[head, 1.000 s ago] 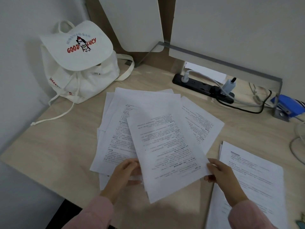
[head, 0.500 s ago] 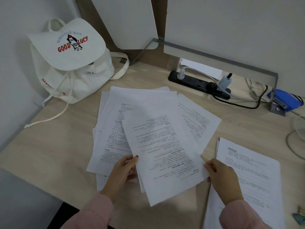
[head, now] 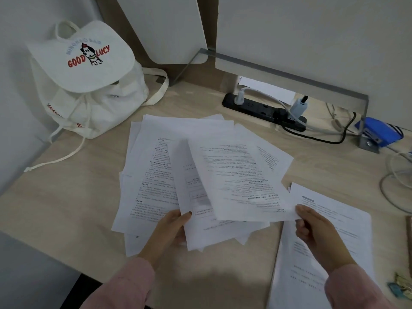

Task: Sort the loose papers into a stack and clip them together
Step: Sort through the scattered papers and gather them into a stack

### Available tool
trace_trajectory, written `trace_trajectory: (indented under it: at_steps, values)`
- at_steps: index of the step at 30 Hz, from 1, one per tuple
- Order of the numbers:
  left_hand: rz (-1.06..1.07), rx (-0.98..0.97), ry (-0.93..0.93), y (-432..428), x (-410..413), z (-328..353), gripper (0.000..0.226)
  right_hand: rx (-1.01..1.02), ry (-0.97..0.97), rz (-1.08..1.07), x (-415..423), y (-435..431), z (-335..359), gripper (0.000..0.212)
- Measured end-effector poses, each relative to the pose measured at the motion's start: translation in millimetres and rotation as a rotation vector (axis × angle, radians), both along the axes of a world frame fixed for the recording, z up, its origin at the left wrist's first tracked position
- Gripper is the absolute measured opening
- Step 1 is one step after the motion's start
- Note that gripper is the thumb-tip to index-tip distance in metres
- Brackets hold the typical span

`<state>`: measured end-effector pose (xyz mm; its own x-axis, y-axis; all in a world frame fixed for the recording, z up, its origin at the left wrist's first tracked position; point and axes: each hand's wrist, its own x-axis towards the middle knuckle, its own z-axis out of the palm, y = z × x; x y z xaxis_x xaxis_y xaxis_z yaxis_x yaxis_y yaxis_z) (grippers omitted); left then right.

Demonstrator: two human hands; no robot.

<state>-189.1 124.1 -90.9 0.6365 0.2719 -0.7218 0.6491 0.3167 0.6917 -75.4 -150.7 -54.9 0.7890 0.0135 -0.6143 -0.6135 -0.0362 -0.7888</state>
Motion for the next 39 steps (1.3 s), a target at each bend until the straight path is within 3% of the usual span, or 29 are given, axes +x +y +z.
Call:
trace_trajectory:
  at_steps: [6,12,19,23,26,28,31,35,39]
  values:
    - [-0.029,0.120,-0.025,-3.8,10.3,3.9,0.025,0.246,0.133,-0.171,1.3,-22.2,-8.8,0.019]
    - [-0.024,0.222,-0.098,11.5,-3.9,11.7,0.026,0.275,0.092,-0.208,6.8,-28.8,-9.8,0.024]
    - [-0.004,0.116,-0.142,15.0,-12.8,15.1,0.025,-0.051,-0.163,0.107,0.4,9.2,-3.8,0.022]
    - [-0.018,-0.059,-0.129,8.9,-12.9,12.6,0.027,-0.305,-0.157,0.243,-10.5,38.3,-22.9,0.017]
    - [0.141,-0.208,-0.063,5.3,-6.8,14.1,0.016,-0.410,-0.136,0.279,-17.5,48.2,-33.1,0.019]
    - [0.198,-0.190,-0.022,7.1,-3.4,12.7,0.021,-0.429,-0.106,0.283,-19.3,51.7,-33.8,0.017]
    - [0.062,-0.098,-0.043,8.7,-0.8,13.0,0.024,-0.398,-0.065,0.262,-21.3,56.0,-29.2,0.007]
    - [0.051,-0.068,-0.123,8.0,7.6,24.5,0.038,-0.265,0.011,0.085,-21.9,53.7,-16.2,0.028]
    - [0.086,-0.115,-0.235,3.4,14.2,34.5,0.045,0.157,0.209,0.087,-27.0,64.7,6.3,0.018]
